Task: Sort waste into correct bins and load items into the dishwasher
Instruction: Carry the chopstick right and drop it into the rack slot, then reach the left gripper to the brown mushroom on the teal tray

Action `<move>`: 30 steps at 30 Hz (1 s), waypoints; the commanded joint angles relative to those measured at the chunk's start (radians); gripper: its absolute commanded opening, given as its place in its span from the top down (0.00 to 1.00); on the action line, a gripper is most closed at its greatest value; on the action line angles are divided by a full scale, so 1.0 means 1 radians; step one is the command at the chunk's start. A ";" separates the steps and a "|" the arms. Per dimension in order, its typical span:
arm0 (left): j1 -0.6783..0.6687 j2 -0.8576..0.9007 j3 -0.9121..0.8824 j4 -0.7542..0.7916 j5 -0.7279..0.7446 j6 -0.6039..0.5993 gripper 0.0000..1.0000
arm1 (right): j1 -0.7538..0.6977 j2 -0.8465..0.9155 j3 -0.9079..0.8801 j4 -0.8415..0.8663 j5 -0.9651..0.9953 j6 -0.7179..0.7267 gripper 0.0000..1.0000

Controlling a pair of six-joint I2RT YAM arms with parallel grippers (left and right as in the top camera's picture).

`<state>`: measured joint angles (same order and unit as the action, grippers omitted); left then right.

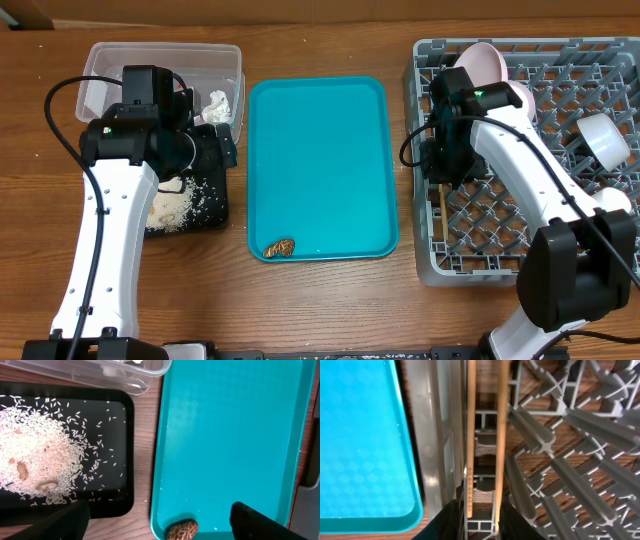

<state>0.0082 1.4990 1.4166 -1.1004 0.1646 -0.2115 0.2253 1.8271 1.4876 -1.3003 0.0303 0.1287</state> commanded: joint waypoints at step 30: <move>-0.428 0.297 0.003 -0.194 -0.139 0.024 0.05 | -0.423 -0.283 0.115 -0.089 -0.208 0.073 0.00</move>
<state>-0.3923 1.7206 1.4162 -1.2785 0.0463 -0.2031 -0.1967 1.5440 1.6024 -1.3918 -0.1688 0.2092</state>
